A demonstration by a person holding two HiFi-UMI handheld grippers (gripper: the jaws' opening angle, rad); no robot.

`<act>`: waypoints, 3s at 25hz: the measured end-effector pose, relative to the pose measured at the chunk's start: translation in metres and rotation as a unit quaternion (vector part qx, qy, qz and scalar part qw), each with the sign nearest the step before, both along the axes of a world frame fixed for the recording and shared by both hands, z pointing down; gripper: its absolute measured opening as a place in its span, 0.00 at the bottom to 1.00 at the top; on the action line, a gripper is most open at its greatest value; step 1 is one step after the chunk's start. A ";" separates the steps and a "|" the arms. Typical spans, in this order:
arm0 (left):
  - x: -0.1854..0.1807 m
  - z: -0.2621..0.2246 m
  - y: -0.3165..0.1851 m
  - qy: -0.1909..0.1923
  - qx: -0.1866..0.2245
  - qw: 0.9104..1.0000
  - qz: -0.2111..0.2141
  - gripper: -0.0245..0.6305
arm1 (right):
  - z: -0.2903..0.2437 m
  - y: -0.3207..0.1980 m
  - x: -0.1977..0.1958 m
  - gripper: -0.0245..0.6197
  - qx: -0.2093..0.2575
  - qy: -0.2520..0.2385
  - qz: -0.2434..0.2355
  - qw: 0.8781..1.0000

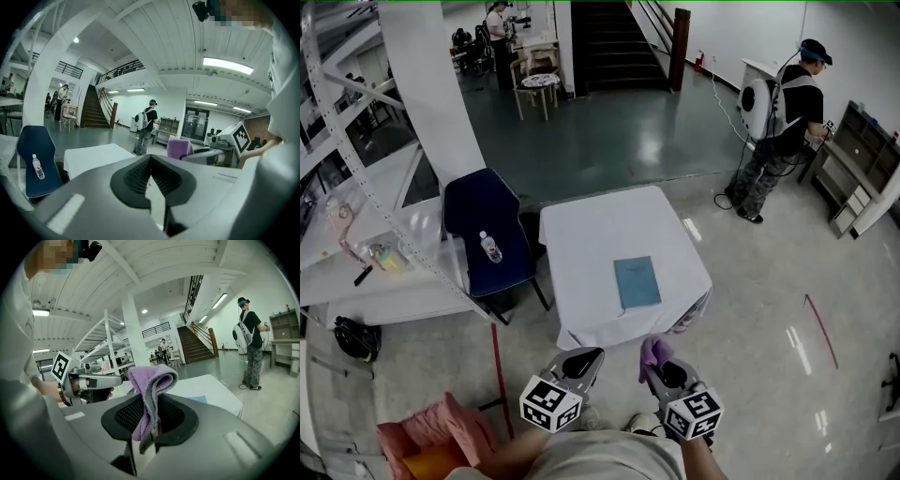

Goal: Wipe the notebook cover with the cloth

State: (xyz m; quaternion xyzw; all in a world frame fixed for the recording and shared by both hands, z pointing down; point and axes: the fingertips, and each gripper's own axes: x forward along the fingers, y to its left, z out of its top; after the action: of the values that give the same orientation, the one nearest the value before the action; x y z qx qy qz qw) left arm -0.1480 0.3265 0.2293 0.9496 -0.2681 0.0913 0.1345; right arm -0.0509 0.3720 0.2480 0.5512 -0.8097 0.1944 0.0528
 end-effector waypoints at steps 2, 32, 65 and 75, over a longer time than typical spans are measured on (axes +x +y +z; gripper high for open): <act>-0.007 0.000 -0.003 -0.001 0.001 1.000 0.003 0.04 | 0.003 -0.003 -0.006 0.20 -0.003 -0.001 0.004 1.000; 0.023 0.025 -0.085 -0.006 -0.008 1.000 0.025 0.04 | 0.025 -0.084 0.023 0.20 -0.017 0.003 0.012 1.000; 0.182 0.020 -0.305 0.018 0.005 0.996 -0.084 0.04 | 0.030 -0.318 0.200 0.20 -0.023 0.049 -0.104 0.993; 0.155 0.036 -0.321 0.003 -0.013 0.996 -0.091 0.04 | 0.044 -0.335 0.179 0.20 -0.040 0.054 -0.117 0.991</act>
State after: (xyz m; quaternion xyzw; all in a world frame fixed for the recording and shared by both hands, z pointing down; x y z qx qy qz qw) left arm 0.0071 0.0059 0.2654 0.9198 -0.3516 0.0792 0.1551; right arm 0.1284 0.0370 0.2920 0.4600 -0.8560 0.1895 0.1407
